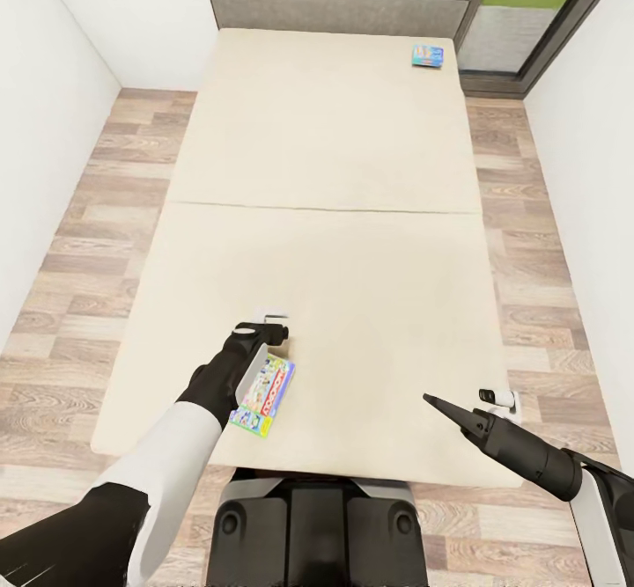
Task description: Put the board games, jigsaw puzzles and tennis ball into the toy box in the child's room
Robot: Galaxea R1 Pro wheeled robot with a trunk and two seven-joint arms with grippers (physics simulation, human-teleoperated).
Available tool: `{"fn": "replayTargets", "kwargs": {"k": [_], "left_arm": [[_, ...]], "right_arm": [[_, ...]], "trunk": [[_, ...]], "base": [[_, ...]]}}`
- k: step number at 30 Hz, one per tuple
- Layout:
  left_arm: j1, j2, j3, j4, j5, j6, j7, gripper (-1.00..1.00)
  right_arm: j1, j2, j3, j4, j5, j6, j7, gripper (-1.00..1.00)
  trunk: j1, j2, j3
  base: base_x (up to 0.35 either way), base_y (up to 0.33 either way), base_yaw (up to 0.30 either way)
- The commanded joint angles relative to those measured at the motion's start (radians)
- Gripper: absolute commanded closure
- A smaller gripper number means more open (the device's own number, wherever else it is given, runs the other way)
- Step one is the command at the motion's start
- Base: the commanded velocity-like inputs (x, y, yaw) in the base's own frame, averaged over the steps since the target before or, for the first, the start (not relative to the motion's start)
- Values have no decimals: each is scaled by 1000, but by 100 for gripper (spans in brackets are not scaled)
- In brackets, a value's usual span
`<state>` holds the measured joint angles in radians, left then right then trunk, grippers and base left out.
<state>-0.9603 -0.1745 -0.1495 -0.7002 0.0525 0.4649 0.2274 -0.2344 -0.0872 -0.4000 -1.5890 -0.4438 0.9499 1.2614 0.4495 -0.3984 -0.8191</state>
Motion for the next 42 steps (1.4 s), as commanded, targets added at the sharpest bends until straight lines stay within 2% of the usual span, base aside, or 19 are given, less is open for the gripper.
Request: {"fn": "replayTargets", "kwargs": {"k": [1, 42], "left_arm": [[-1, 0, -3, -1, 6, 4, 7, -100], [0, 0, -10, 34, 0, -5, 6, -100]], "right_arm": [[0, 0, 0, 0, -2, 6, 1, -100], [0, 0, 0, 1, 0, 6, 2, -100]], "trunk": [[0, -2, -3], [0, -2, -70]], "base": [[0, 0, 0], [0, 0, 0]]}}
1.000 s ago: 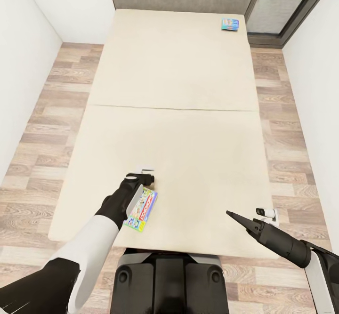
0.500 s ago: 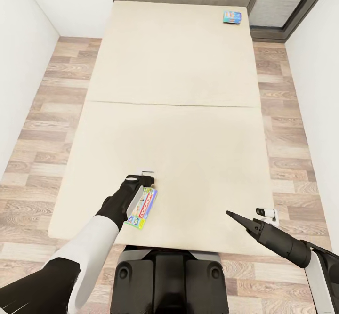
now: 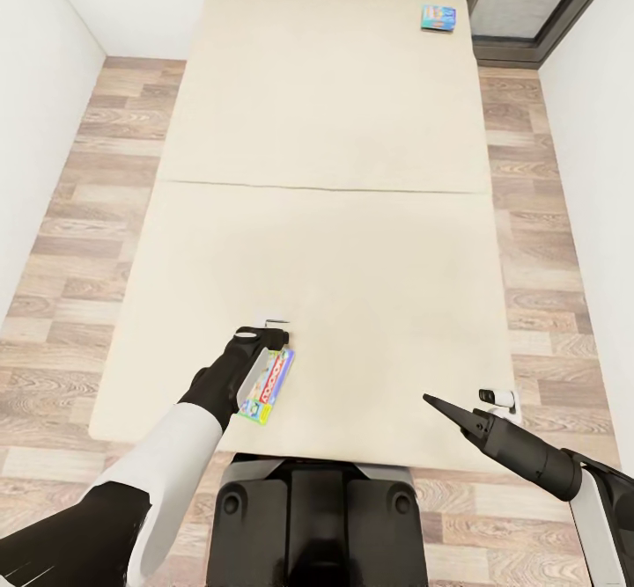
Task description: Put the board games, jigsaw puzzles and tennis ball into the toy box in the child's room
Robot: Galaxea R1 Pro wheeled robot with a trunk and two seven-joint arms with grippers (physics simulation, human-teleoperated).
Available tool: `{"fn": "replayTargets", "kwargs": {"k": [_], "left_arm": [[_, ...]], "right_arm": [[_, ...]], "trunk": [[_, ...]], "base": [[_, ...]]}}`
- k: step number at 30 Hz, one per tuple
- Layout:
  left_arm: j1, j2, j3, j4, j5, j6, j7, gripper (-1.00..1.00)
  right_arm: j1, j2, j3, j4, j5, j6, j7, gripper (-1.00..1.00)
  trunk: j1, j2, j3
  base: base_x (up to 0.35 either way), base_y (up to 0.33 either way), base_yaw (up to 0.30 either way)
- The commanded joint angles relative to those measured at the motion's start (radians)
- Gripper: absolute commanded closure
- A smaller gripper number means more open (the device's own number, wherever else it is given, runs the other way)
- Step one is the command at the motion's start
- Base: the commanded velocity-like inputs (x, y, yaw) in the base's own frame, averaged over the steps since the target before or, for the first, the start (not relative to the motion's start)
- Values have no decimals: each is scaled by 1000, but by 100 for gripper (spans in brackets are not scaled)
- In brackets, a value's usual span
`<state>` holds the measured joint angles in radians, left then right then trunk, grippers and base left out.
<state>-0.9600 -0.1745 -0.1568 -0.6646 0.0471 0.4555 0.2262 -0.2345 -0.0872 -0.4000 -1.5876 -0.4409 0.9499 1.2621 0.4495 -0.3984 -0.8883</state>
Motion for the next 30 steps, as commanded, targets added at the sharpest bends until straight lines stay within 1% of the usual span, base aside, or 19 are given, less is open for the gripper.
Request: {"fn": "replayTargets", "kwargs": {"k": [1, 5, 10, 12, 15, 20, 30], "left_arm": [[0, 0, -3, -1, 5, 5, 7, -100], [-1, 0, -4, -1, 5, 2, 7, -100], [0, 0, -4, -1, 5, -23, 6, -100], [0, 0, -4, -1, 5, -31, 6, -100], [0, 0, -5, -1, 5, -36, 6, -100], [0, 0, -5, -1, 5, -39, 5, -100], [0, 0, -5, -1, 5, -40, 4, -100]], "right_arm": [[0, 0, 0, 0, -2, 5, 1, -100], [0, 0, 0, 0, -2, 5, 2, -100], [0, 0, 0, 1, -1, 5, 0, -100], [0, 0, 0, 0, -1, 5, -9, -100], [0, 0, 1, 1, -2, 5, -46, -100], [0, 0, 0, 1, -3, 6, -78, -100], [0, 0, 12, 1, -4, 6, -90, -100]], "trunk": [[1, -2, -3], [1, -2, -9], [1, -2, -17], [1, -2, -18], [1, -2, -19], [1, -2, -19], [1, -2, -20]], "base": [[0, 0, 0], [0, 0, 0], [0, 0, 0], [0, 0, 0], [0, 0, 0], [0, 0, 0], [0, 0, 0]]}}
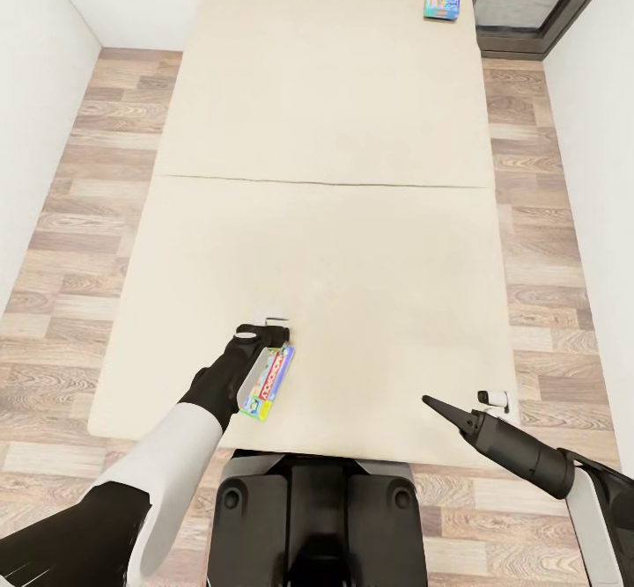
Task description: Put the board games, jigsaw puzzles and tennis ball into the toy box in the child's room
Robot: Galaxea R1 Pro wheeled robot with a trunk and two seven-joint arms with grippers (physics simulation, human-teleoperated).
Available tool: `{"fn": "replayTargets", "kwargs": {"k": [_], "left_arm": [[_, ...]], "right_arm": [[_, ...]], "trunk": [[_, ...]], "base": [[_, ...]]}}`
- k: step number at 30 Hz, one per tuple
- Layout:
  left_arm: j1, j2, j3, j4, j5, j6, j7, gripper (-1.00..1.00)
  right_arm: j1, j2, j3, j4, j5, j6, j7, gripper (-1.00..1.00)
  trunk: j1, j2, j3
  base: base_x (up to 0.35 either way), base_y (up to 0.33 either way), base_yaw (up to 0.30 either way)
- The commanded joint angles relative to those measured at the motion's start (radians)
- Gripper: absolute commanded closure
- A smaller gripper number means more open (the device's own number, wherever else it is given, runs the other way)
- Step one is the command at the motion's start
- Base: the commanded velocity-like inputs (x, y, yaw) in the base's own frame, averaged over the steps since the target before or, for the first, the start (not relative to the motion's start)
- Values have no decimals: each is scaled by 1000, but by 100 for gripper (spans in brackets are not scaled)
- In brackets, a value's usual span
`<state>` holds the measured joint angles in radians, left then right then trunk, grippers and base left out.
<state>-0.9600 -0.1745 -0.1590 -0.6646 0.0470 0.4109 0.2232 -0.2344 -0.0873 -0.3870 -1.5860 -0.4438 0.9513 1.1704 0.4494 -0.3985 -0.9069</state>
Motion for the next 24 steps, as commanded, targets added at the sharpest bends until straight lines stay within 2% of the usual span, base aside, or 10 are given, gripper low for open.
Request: {"fn": "replayTargets", "kwargs": {"k": [1, 24], "left_arm": [[0, 0, -2, -1, 5, 5, 7, -100], [0, 0, -4, -1, 5, 5, 7, -100]], "right_arm": [[0, 0, 0, 0, -1, 5, 2, -100], [0, 0, 2, 0, -1, 4, 2, -100]], "trunk": [[1, -2, -1], [1, -2, -1]], "base": [[0, 0, 0], [-41, 0, 0]]}}
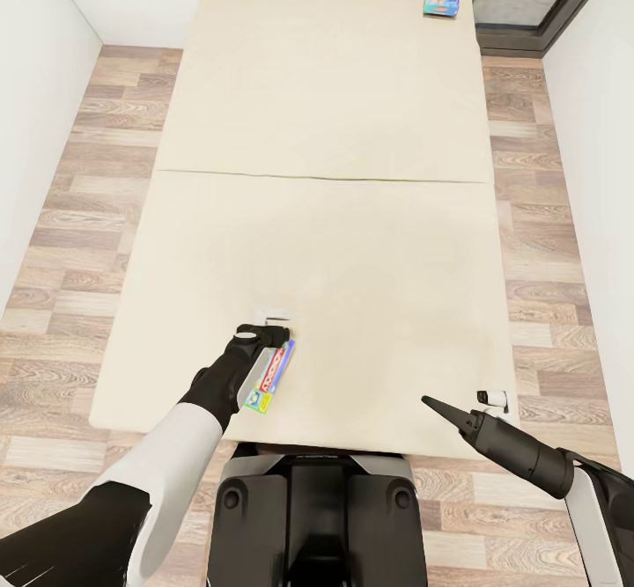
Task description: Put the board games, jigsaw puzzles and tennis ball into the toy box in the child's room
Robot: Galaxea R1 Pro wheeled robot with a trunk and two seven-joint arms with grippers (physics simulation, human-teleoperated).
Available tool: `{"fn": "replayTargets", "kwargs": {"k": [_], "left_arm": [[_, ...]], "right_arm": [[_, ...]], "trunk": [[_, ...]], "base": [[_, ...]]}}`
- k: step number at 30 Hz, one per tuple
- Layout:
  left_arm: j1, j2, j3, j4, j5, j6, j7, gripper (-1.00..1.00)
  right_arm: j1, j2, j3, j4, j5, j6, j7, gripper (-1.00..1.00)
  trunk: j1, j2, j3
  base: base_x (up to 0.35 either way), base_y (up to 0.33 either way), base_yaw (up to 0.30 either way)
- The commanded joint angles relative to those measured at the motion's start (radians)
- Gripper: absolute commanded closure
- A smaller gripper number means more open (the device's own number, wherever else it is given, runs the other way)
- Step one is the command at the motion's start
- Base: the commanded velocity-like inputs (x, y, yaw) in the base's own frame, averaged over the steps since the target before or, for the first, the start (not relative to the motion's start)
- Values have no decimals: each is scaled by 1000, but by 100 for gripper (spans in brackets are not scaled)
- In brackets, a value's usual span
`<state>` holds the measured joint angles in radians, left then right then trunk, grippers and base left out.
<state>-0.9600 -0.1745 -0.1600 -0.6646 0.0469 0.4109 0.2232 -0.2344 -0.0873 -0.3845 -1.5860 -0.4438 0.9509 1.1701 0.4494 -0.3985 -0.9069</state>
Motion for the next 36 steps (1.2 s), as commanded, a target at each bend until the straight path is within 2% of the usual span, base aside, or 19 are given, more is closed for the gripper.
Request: {"fn": "replayTargets", "kwargs": {"k": [1, 17, 36], "left_arm": [[0, 0, -3, -1, 5, 5, 7, -100], [0, 0, -2, -1, 5, 3, 7, -100], [0, 0, -3, 0, 5, 3, 7, -100]], "right_arm": [[0, 0, -1, 0, -1, 5, 2, -100], [0, -1, -8, -2, -2, 5, 0, -100], [0, -2, -11, 0, -4, 6, 3, -100]], "trunk": [[1, -2, -1], [1, -2, -2], [1, -2, -19]], "base": [[0, 0, 0], [0, 0, 0], [-13, 0, 0]]}}
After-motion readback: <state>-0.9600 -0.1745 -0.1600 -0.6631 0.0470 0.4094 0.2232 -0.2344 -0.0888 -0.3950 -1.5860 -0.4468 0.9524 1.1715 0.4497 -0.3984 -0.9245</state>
